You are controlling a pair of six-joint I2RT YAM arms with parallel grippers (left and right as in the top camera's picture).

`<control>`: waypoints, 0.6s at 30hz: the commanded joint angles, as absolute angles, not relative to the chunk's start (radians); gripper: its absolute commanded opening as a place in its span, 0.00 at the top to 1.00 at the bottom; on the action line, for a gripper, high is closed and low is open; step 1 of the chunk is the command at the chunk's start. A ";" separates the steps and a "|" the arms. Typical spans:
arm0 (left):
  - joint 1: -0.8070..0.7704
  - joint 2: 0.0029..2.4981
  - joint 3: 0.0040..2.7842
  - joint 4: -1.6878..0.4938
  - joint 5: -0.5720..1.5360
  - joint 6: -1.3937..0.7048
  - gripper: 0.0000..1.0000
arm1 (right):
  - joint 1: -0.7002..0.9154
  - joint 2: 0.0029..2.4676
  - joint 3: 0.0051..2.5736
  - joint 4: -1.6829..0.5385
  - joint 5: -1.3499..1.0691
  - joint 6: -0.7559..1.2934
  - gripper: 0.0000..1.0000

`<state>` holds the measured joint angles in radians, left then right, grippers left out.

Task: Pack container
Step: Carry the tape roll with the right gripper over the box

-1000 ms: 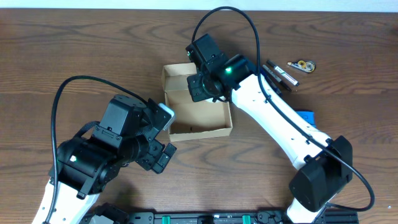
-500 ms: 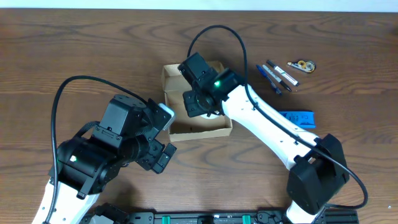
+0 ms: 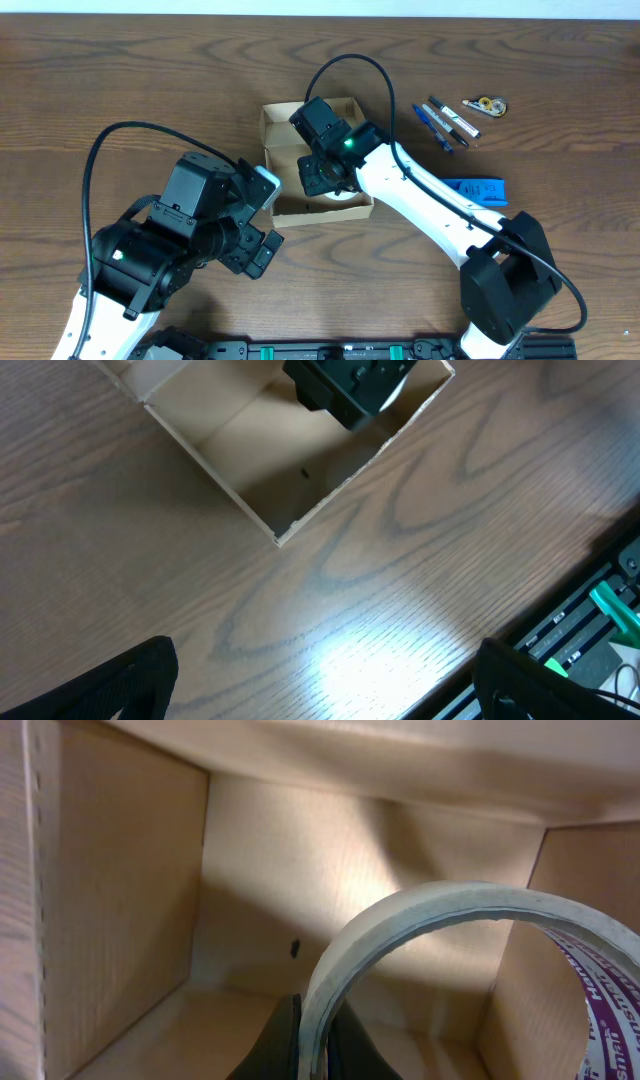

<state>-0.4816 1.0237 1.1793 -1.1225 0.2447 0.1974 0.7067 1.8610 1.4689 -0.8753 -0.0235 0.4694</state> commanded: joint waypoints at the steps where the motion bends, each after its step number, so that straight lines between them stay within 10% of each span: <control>1: -0.481 1.020 1.181 -1.126 0.252 0.186 0.04 | 0.717 1.851 1.458 -0.883 -0.033 0.494 0.99; 9: -0.481 1.020 1.181 -1.126 0.252 0.187 0.05 | 0.717 1.851 1.443 -0.880 0.000 0.493 0.96; 12: -0.481 1.020 1.181 -1.126 0.252 0.186 0.05 | 0.717 1.851 1.438 -0.878 0.000 0.493 0.71; 18: -0.481 1.020 1.181 -1.126 0.252 0.186 0.05 | 0.717 1.851 1.438 -0.878 -0.001 0.493 0.57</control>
<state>-0.4816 1.0237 1.1793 -1.1225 0.2447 0.1974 0.7082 1.8610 1.4441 -0.8776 -0.0120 0.4900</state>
